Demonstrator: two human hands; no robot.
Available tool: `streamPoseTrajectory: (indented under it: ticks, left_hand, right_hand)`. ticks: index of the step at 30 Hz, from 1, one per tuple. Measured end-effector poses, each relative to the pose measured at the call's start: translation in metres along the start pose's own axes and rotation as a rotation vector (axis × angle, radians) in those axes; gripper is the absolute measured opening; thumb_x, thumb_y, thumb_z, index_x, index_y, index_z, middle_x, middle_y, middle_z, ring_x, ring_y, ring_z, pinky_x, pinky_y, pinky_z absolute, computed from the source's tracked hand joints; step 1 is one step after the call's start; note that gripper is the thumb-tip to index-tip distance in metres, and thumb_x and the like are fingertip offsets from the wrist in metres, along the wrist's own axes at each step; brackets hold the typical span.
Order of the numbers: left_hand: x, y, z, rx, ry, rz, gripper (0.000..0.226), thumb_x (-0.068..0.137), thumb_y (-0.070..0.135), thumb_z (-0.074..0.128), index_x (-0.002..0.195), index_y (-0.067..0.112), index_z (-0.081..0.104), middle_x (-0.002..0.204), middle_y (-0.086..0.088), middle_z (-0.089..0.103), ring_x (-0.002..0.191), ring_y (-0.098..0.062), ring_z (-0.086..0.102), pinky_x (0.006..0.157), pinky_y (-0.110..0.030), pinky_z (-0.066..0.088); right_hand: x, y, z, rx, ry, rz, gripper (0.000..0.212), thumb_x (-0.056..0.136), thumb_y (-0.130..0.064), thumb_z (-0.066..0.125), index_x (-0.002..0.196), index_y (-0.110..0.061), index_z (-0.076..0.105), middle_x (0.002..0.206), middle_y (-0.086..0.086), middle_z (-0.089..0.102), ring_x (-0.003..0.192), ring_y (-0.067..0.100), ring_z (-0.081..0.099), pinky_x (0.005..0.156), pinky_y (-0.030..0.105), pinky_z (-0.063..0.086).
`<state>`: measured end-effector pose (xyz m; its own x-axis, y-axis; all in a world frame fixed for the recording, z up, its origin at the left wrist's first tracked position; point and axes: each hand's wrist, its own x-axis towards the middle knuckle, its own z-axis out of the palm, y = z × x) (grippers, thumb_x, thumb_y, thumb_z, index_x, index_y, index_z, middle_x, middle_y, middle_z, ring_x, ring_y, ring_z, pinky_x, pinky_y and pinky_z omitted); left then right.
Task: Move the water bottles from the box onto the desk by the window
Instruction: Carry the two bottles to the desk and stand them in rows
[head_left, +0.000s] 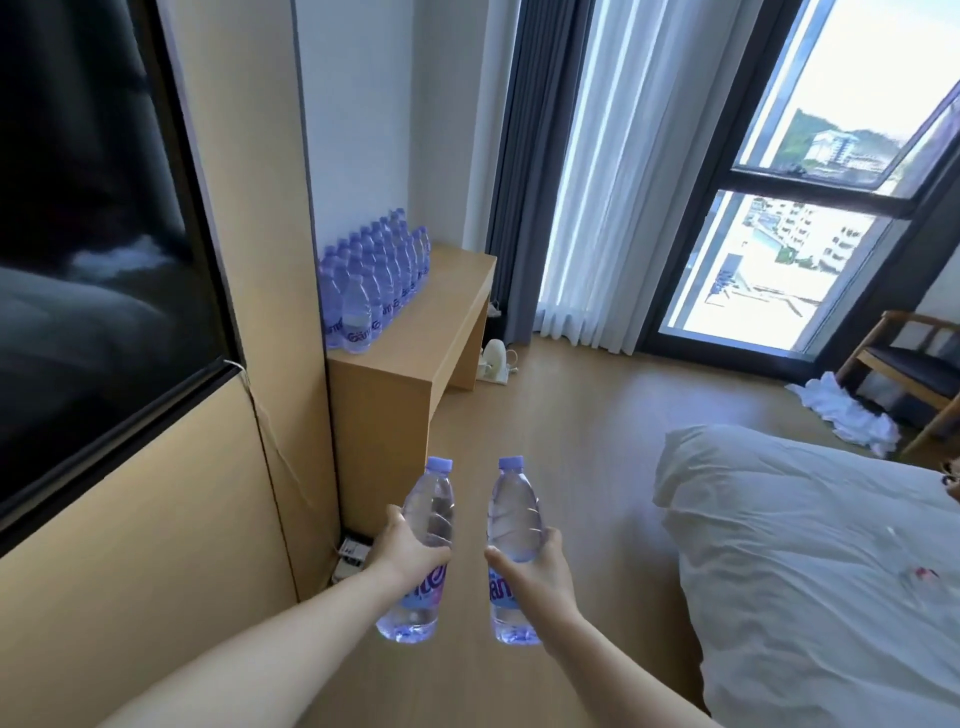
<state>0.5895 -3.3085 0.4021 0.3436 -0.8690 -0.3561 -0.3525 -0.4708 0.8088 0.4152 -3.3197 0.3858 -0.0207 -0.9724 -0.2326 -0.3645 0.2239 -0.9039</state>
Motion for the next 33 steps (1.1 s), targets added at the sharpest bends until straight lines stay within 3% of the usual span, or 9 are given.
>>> streamPoseTrajectory:
  ticks: [3,9,12,16,20,25,30,33]
  left_hand:
    - [0.063,0.038,-0.009,0.049,-0.026,0.025,0.058,0.071,0.024,0.075,0.107,0.016,0.03,0.099,-0.004,0.061,0.091,-0.023,0.061,0.082,-0.036,0.052]
    - [0.177,0.085,-0.005,0.023,-0.123,0.072,0.068,0.068,0.031,0.081,0.111,0.021,0.028,0.107,-0.002,0.057,0.1,-0.022,0.06,0.09,-0.041,0.051]
    - [0.234,0.103,0.005,0.002,-0.158,0.062,0.069,0.069,0.027,0.081,0.114,0.021,0.029,0.11,-0.002,0.055,0.101,-0.019,0.058,0.088,-0.036,0.05]
    - [0.316,0.129,0.019,-0.064,-0.222,-0.025,0.075,0.067,0.023,0.084,0.12,0.016,0.032,0.114,-0.004,0.055,0.103,-0.017,0.058,0.088,-0.033,0.049]
    - [0.388,0.159,0.021,-0.147,-0.226,-0.113,0.102,0.047,0.033,0.088,0.132,0.019,0.034,0.122,-0.002,0.059,0.112,-0.02,0.057,0.097,-0.036,0.045]
    - [0.457,0.201,0.018,-0.347,-0.145,-0.191,0.081,0.05,0.03,0.087,0.116,0.026,0.041,0.114,0.001,0.062,0.105,-0.021,0.061,0.095,-0.047,0.05]
    - [0.537,0.229,0.013,-0.315,-0.075,-0.192,0.079,0.046,0.035,0.086,0.111,0.026,0.042,0.111,0.002,0.06,0.098,-0.015,0.061,0.082,-0.037,0.053]
    - [0.594,0.247,0.014,-0.271,-0.057,-0.158,0.055,0.07,0.025,0.083,0.105,0.027,0.04,0.101,0.015,0.054,0.087,-0.005,0.054,0.067,-0.027,0.047]
  right_hand:
    - [0.062,-0.024,0.005,0.045,0.027,0.023,0.052,0.074,-0.031,0.078,0.109,-0.018,0.042,0.098,-0.001,0.063,0.088,0.018,0.066,0.084,0.044,0.055]
    - [0.178,-0.051,0.004,0.1,-0.037,0.062,0.056,0.072,-0.03,0.081,0.112,-0.019,0.042,0.103,0.0,0.063,0.092,0.017,0.067,0.085,0.039,0.055]
    - [0.242,-0.054,0.001,0.16,-0.109,0.103,0.061,0.061,-0.037,0.084,0.108,-0.023,0.047,0.104,0.001,0.066,0.091,0.018,0.07,0.085,0.044,0.057]
    - [0.343,-0.064,-0.008,0.249,-0.249,0.141,0.084,0.042,-0.046,0.089,0.113,-0.018,0.054,0.104,0.009,0.071,0.091,0.026,0.072,0.084,0.05,0.057]
    - [0.433,-0.097,-0.021,0.253,-0.428,0.109,0.065,0.056,-0.028,0.084,0.112,-0.011,0.056,0.103,0.016,0.072,0.09,0.029,0.072,0.081,0.045,0.059]
    - [0.539,-0.146,-0.028,0.128,-0.599,0.036,0.044,0.071,-0.018,0.079,0.112,-0.015,0.062,0.102,0.01,0.074,0.091,0.023,0.073,0.072,0.029,0.057]
    - [0.638,-0.18,-0.003,0.034,-0.667,0.06,0.065,0.06,-0.029,0.082,0.117,-0.013,0.056,0.105,0.008,0.073,0.088,0.019,0.073,0.067,0.026,0.056]
    - [0.699,-0.197,0.017,0.008,-0.705,0.061,0.062,0.063,-0.025,0.082,0.118,-0.013,0.055,0.106,0.006,0.073,0.089,0.018,0.073,0.066,0.024,0.055]
